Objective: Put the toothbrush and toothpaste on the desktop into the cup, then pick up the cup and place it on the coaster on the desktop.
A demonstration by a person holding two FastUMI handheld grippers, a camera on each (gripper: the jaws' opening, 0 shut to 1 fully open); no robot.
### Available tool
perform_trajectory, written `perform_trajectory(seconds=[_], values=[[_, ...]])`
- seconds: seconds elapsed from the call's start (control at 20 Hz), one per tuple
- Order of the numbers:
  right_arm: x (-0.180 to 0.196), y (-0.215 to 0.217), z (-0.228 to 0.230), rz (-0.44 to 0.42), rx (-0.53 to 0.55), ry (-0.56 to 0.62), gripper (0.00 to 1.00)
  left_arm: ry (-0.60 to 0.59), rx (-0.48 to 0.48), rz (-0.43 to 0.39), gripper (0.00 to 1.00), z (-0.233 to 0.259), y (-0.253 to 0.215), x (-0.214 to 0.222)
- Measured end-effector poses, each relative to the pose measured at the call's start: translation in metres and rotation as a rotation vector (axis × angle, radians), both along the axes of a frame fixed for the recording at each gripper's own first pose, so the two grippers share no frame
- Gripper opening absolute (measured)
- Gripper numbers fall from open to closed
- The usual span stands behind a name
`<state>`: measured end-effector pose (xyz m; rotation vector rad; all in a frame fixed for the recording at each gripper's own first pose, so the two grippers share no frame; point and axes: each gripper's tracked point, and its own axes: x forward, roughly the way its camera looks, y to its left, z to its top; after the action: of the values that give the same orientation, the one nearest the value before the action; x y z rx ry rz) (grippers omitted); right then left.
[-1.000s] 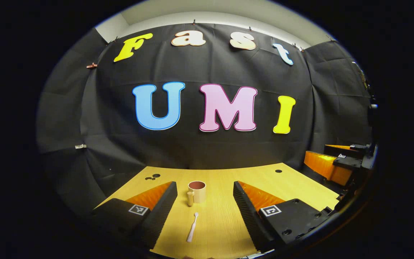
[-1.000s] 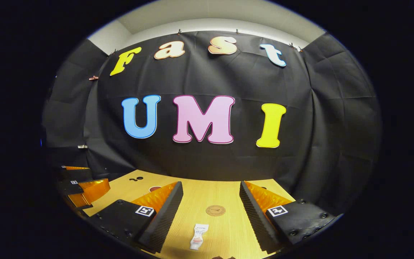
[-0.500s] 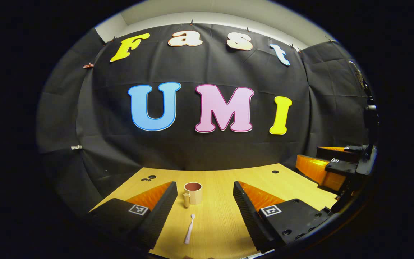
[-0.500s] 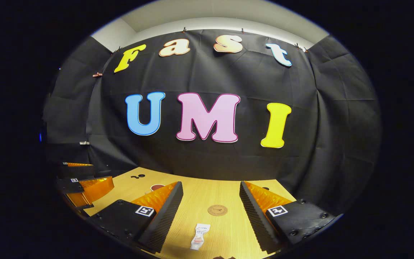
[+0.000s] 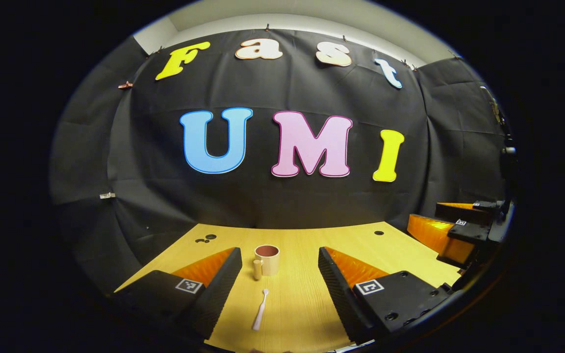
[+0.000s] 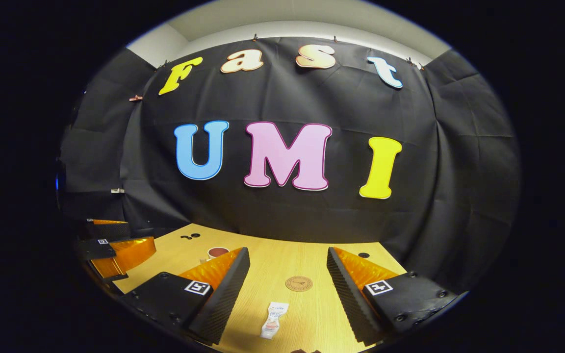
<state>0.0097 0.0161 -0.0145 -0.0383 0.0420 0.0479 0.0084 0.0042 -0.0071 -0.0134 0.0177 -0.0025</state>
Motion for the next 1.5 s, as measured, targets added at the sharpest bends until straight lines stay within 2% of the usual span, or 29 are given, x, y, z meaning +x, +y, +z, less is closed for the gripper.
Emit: perform_trajectory(seconds=[0.65, 1.0, 1.5], values=[[0.013, 0.004, -0.023, 0.013, -0.002, 0.063, 0.97, 0.010, 0.026, 0.020, 0.97, -0.003, 0.008, 0.004], [0.042, 0.013, -0.078, 0.020, 0.026, 0.225, 0.98, 0.050, 0.034, 0.076, 0.97, -0.014, 0.023, 0.006], [0.065, 0.010, -0.204, 0.015, 0.002, 0.545, 0.98, 0.166, 0.005, 0.209, 0.98, -0.057, 0.050, -0.001]])
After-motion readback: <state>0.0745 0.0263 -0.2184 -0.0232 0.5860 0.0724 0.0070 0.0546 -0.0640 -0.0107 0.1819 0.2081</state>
